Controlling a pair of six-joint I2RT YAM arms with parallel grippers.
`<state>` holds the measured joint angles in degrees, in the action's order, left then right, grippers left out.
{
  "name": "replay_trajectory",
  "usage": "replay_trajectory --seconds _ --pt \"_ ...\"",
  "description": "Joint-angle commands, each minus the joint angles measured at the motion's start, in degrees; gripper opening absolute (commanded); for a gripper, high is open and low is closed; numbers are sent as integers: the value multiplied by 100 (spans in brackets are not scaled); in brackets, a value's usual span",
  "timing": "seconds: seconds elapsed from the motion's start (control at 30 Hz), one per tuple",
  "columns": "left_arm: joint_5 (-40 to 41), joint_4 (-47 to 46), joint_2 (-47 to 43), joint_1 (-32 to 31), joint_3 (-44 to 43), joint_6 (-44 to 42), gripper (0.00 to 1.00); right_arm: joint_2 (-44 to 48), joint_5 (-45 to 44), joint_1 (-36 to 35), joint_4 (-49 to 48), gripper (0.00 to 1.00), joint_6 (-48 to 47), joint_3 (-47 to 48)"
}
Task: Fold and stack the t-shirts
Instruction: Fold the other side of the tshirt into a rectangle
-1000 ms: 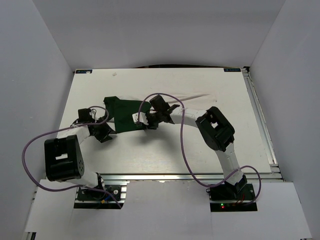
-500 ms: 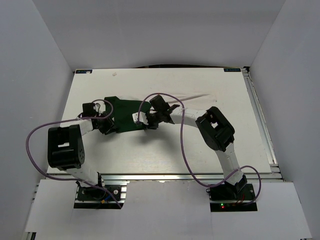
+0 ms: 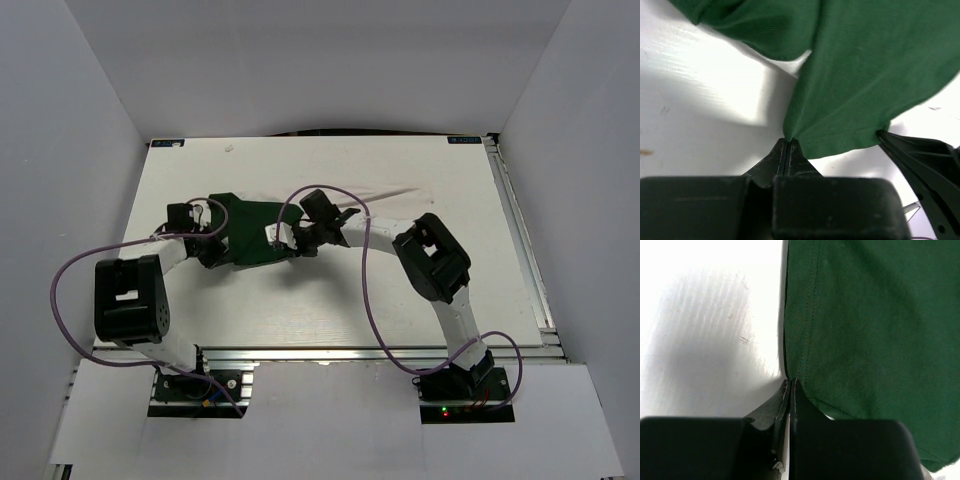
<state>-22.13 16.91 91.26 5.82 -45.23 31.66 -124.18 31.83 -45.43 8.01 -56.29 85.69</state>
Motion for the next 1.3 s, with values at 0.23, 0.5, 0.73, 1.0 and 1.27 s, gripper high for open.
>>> replay_trajectory --seconds 0.23,0.5,0.73,1.0,1.27 --pt "-72 436 -364 -20 -1039 86 0 553 578 210 122 0 777 667" --pt "-142 419 522 -11 -1681 200 0 228 569 429 200 0 1216 1353" --pt "-397 445 1060 -11 -2226 323 0 -159 465 641 289 0 1454 1978" --pt "-599 410 1473 -11 -2841 613 0 -431 341 649 263 0 1437 2092" --pt "-705 419 1912 -11 -3184 824 8 -634 34 676 -71 0 1752 2154"
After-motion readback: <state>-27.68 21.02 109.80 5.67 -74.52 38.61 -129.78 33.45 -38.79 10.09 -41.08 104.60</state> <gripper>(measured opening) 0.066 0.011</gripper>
